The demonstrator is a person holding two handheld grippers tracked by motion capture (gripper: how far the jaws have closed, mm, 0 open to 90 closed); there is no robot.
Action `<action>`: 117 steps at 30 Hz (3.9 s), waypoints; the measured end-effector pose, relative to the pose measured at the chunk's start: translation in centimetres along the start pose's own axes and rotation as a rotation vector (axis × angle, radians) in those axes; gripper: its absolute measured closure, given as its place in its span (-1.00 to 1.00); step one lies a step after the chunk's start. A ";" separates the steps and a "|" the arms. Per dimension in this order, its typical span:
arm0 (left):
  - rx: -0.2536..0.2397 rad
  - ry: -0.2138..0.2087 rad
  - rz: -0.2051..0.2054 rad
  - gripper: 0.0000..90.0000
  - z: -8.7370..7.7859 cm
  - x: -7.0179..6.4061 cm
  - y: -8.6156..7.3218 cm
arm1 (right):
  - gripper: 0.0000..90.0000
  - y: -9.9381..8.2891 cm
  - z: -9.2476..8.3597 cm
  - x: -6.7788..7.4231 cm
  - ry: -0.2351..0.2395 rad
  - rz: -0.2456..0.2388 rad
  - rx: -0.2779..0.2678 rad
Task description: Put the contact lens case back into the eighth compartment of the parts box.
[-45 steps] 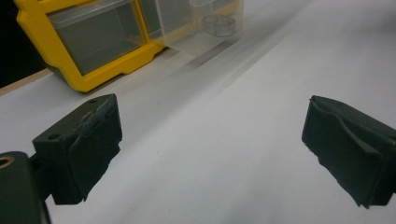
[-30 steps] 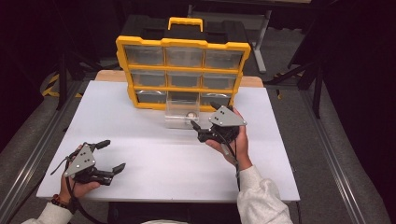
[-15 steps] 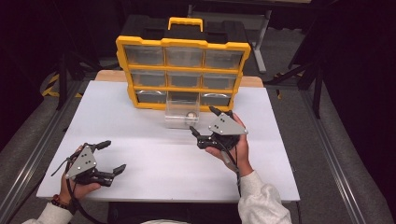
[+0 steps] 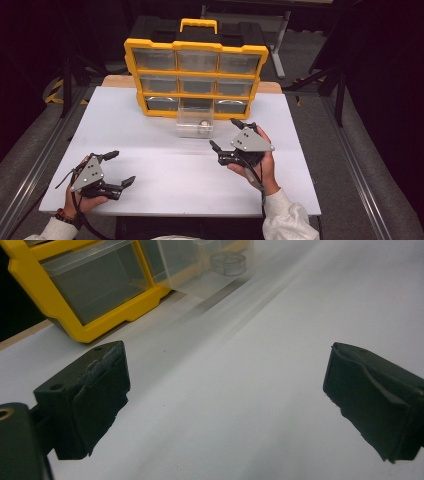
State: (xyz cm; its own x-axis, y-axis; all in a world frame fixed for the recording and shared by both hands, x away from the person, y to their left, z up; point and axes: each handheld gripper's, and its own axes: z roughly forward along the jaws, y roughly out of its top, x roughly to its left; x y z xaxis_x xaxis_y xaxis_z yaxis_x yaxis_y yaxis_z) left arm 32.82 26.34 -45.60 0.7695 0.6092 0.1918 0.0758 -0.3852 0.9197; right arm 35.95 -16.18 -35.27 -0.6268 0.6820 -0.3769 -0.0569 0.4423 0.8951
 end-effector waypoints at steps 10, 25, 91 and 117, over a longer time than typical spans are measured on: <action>0.007 -0.003 0.006 -0.87 0.0 0.0 0.0 | -0.66 -0.6 -1.2 -0.3 0.009 -0.018 0.011; 0.018 -0.007 0.005 -0.86 0.2 -0.1 -0.1 | -0.67 -2.6 -2.3 -0.4 0.036 -0.036 0.030; 0.019 -0.013 0.022 -0.86 0.5 -0.1 0.1 | -0.77 -12.6 -6.3 -0.2 -0.010 0.065 0.138; 0.021 -0.046 0.015 -0.85 0.6 -0.1 -0.1 | -0.76 -12.2 -6.3 -0.2 -0.038 0.071 0.126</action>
State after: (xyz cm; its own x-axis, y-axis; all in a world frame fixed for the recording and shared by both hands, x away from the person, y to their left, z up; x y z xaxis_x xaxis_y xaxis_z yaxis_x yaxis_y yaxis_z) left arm 33.13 25.86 -45.91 0.7987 0.5710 0.1897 0.0767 -0.4093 0.9092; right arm 31.85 -25.37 -44.60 -0.5957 0.7347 -0.3245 0.0858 0.4599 0.8838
